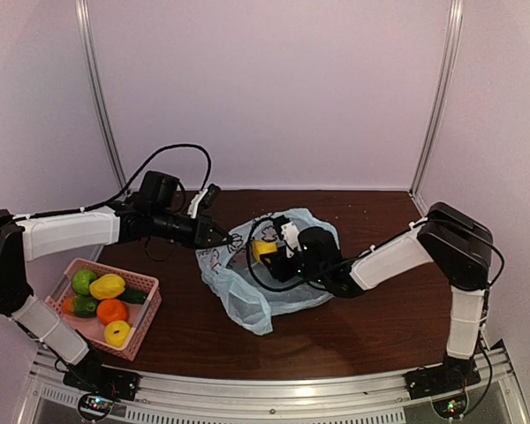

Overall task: Untie the knot of the plastic bag and take out the fruit
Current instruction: Pick up the fake fruit from the takeout bag, then place the fake fruit in the bin, then reset both arms

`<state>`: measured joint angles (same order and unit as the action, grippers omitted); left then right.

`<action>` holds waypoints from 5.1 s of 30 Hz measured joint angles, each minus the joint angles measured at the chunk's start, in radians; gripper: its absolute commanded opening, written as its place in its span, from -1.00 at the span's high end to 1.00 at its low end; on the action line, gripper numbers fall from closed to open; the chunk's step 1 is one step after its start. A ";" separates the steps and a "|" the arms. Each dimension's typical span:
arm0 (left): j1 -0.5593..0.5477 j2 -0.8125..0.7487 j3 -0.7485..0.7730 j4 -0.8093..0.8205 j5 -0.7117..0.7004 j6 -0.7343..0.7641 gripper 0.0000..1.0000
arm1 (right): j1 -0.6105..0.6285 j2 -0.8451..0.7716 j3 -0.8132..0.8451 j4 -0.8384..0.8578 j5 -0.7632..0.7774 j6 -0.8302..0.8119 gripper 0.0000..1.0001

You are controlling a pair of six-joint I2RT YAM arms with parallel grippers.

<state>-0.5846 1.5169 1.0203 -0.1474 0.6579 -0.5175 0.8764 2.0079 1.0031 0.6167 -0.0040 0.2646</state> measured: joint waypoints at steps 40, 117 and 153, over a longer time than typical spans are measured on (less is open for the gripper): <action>-0.110 0.115 0.069 -0.038 -0.045 0.083 1.00 | 0.160 -0.322 -0.077 -0.316 0.057 0.027 0.18; 0.364 -0.563 -0.065 -0.309 -0.571 0.357 -0.95 | 0.480 0.455 1.128 -0.625 -0.138 -0.053 0.04; 0.364 -0.523 -0.083 -0.306 -0.592 0.356 -0.95 | 0.454 0.034 0.829 -0.632 0.023 -0.096 -0.99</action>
<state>-0.2203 0.9943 0.9375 -0.4538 0.0658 -0.1616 1.3304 2.0418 1.8317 -0.0154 0.0193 0.1684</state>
